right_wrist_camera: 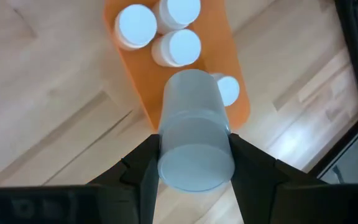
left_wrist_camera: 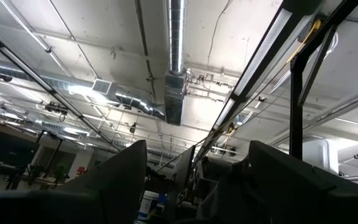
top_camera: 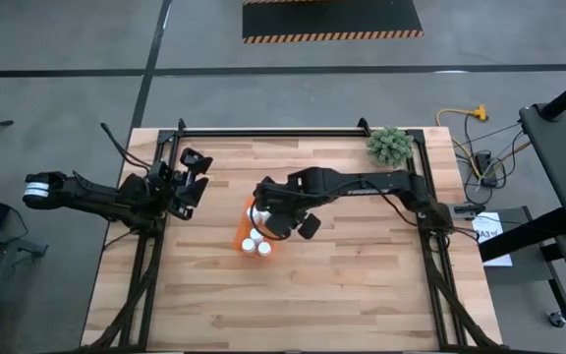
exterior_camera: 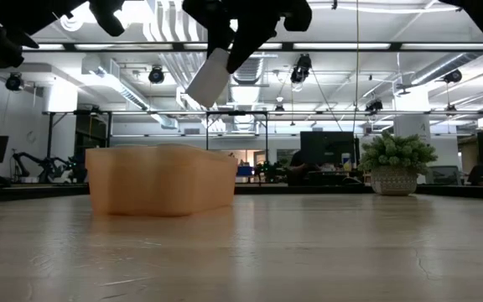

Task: Pick and place pill bottles into a basket
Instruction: Put the white medicine bottle into the orange bin

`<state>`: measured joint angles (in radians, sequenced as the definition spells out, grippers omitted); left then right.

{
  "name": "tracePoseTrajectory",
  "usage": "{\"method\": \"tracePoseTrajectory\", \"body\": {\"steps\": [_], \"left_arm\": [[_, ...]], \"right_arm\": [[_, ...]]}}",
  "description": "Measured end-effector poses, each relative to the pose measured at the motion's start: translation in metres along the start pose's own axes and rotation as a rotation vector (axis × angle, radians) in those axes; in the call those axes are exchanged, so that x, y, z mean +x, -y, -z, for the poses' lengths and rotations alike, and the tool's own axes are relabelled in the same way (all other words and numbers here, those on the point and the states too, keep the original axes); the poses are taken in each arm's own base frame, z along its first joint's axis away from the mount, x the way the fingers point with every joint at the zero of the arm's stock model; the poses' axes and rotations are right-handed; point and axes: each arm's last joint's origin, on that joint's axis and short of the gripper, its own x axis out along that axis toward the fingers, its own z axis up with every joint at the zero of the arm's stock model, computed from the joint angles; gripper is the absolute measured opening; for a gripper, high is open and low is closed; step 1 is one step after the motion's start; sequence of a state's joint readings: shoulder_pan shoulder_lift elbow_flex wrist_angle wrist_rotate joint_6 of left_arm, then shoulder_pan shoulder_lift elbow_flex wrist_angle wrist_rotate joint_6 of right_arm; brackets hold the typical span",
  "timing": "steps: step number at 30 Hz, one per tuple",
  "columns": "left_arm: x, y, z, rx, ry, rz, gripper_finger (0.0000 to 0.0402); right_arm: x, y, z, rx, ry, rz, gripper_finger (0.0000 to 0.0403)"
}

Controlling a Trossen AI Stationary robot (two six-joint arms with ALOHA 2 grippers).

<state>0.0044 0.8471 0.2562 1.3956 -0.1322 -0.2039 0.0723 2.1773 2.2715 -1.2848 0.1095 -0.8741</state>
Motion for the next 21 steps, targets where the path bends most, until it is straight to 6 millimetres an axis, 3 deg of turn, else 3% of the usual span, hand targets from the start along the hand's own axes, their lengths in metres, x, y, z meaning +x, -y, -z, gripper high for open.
{"method": "tracePoseTrajectory", "body": {"steps": [7, 21], "left_arm": [[0.0, 0.0, 0.0, 0.0, -0.001, -0.001, 0.0265], [0.0, 0.0, 0.001, 0.001, -0.004, -0.001, 0.0265]], "right_arm": [[0.006, 0.001, -0.002, -0.031, 0.006, -0.014, 0.0147], [0.046, 0.003, -0.003, -0.056, -0.025, -0.073, 0.0147]]}}
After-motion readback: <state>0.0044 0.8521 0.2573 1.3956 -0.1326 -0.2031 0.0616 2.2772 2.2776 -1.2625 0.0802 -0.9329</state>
